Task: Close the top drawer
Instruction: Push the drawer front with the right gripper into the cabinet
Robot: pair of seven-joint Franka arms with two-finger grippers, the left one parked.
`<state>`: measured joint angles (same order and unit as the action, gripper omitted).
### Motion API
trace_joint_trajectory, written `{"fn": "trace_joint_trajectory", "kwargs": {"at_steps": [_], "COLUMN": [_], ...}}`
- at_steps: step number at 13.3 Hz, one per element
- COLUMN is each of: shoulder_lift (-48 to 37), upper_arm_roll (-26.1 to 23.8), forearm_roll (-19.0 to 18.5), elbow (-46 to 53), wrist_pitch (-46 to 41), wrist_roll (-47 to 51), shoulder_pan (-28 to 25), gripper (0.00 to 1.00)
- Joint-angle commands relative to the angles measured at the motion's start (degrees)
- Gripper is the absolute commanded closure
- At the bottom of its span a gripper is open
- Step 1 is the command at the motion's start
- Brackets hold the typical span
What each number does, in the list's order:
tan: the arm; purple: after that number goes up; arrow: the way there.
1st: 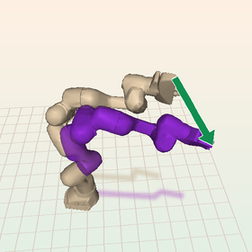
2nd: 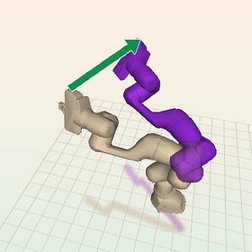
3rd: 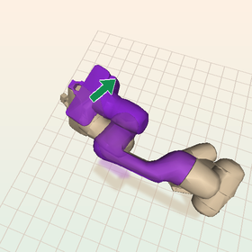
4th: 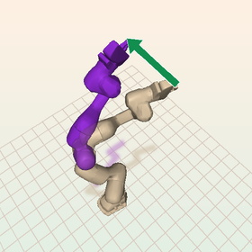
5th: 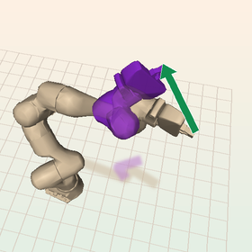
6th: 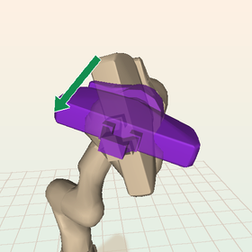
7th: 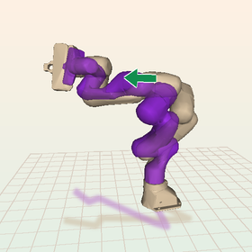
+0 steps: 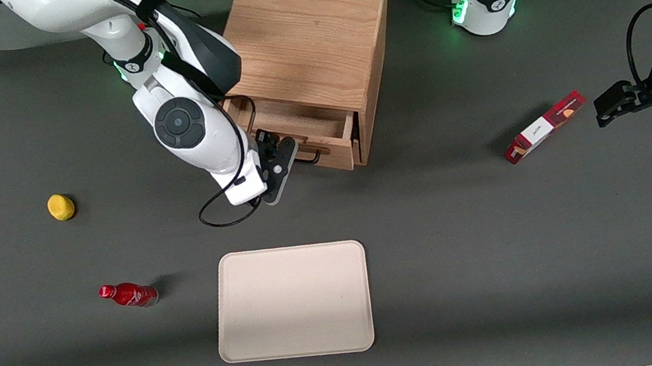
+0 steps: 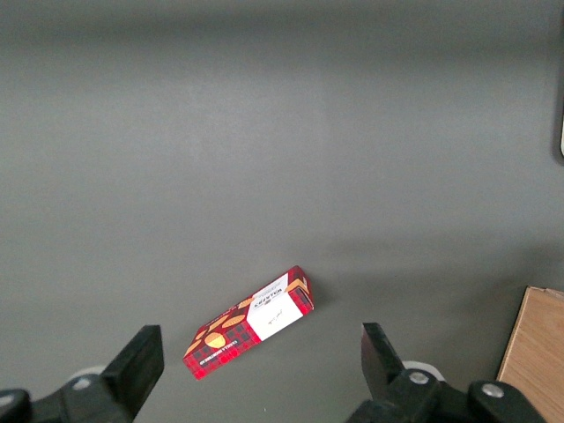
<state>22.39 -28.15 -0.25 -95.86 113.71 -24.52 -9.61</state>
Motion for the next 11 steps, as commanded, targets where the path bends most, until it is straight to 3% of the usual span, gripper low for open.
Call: {"fn": "trace_joint_trajectory", "kwargs": {"at_steps": [1, 11], "shoulder_lift": [-2.96, -5.07], "upper_arm_roll": [-1.20, -5.06], "forearm_roll": [0.52, 0.61], "elbow": [-3.54, -6.71], "wrist_pitch": [1.34, 1.43], "wrist_roll": [2.37, 6.07], "shoulder_pan": [-0.14, -0.14], "gripper": [0.00, 0.00]}}
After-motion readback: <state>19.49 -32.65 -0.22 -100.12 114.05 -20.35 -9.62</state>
